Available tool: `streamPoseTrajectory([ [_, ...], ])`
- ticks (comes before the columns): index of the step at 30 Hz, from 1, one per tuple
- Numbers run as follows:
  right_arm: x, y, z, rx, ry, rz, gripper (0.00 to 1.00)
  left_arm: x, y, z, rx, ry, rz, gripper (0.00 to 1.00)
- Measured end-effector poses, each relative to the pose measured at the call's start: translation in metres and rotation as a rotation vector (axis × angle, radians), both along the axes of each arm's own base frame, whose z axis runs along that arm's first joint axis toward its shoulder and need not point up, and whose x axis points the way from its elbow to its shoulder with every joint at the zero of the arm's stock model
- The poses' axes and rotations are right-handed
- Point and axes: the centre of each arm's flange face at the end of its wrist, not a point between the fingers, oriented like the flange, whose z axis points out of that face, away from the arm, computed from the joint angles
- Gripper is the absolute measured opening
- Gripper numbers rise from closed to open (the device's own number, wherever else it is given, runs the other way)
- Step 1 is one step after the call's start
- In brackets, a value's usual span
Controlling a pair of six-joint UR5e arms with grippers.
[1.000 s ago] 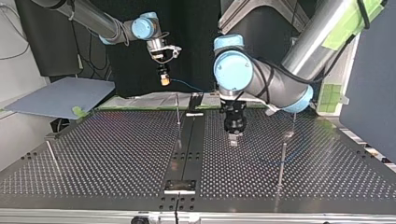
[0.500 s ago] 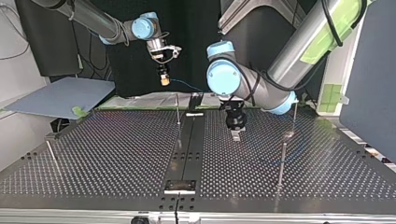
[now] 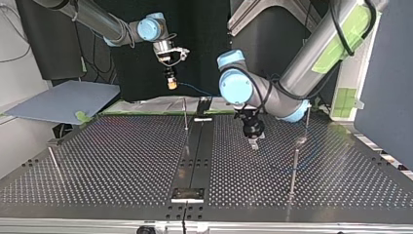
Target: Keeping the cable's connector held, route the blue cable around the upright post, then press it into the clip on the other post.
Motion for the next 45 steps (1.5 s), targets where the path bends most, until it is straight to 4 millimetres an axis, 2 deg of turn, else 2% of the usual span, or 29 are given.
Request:
streamPoseTrajectory([
  [6, 0.000, 0.000, 0.000, -0.002, 0.001, 0.000, 0.00, 0.010, -0.002, -0.008, -0.007, -0.023, -0.021, 1.00],
  [16, 0.001, 0.000, 0.000, -0.004, 0.000, 0.001, 0.00, 0.029, 0.013, -0.032, 0.003, -0.002, 0.006, 1.00],
  [25, 0.002, 0.001, 0.001, -0.007, -0.001, 0.004, 0.00, 0.040, 0.027, -0.034, -0.001, -0.005, 0.013, 1.00],
  [28, 0.002, 0.001, 0.001, -0.007, -0.002, 0.005, 0.00, 0.045, 0.032, -0.042, 0.002, 0.007, 0.017, 1.00],
  [45, 0.006, 0.005, 0.001, -0.008, -0.002, 0.015, 0.00, 0.061, 0.037, -0.061, -0.007, 0.020, 0.007, 1.00],
])
